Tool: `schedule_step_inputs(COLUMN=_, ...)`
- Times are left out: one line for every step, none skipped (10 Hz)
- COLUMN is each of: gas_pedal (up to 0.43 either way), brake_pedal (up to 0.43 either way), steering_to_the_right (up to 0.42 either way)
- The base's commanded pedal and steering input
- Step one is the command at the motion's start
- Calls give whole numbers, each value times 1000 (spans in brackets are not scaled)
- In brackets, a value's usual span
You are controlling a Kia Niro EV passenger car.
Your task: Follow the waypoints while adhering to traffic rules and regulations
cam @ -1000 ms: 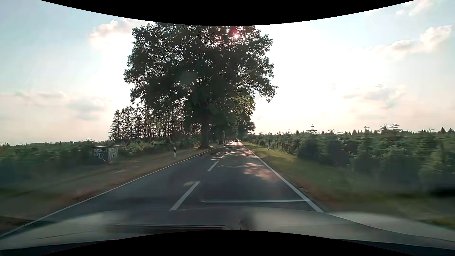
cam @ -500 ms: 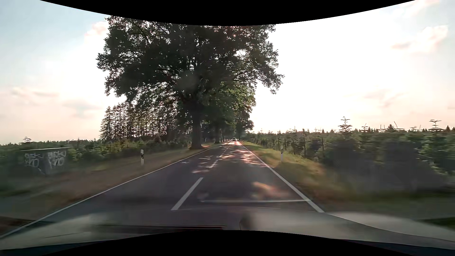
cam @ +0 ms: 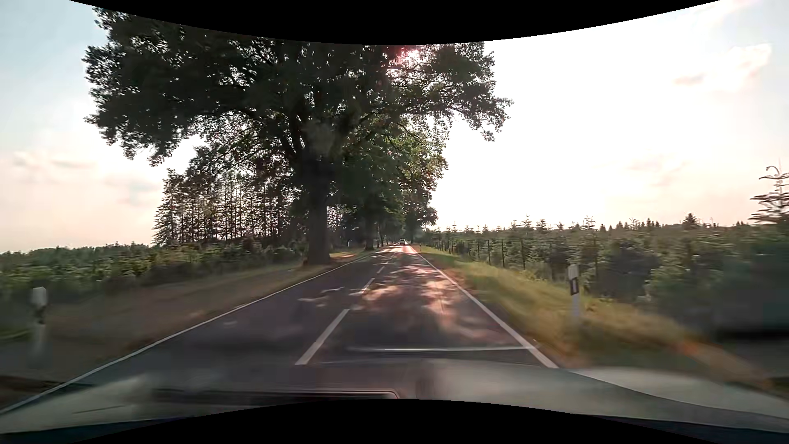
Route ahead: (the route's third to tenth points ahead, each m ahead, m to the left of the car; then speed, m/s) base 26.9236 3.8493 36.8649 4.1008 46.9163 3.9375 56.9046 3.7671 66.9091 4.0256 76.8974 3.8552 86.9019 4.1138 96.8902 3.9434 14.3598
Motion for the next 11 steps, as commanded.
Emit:
schedule_step_inputs(gas_pedal=571, brake_pedal=0, steering_to_the_right=2)
schedule_step_inputs(gas_pedal=579, brake_pedal=0, steering_to_the_right=2)
schedule_step_inputs(gas_pedal=579, brake_pedal=0, steering_to_the_right=2)
schedule_step_inputs(gas_pedal=579, brake_pedal=0, steering_to_the_right=1)
schedule_step_inputs(gas_pedal=591, brake_pedal=0, steering_to_the_right=-2)
schedule_step_inputs(gas_pedal=591, brake_pedal=0, steering_to_the_right=-8)
schedule_step_inputs(gas_pedal=591, brake_pedal=0, steering_to_the_right=-8)
schedule_step_inputs(gas_pedal=591, brake_pedal=0, steering_to_the_right=-8)
schedule_step_inputs(gas_pedal=591, brake_pedal=0, steering_to_the_right=-8)
schedule_step_inputs(gas_pedal=591, brake_pedal=0, steering_to_the_right=-8)
schedule_step_inputs(gas_pedal=591, brake_pedal=0, steering_to_the_right=-8)
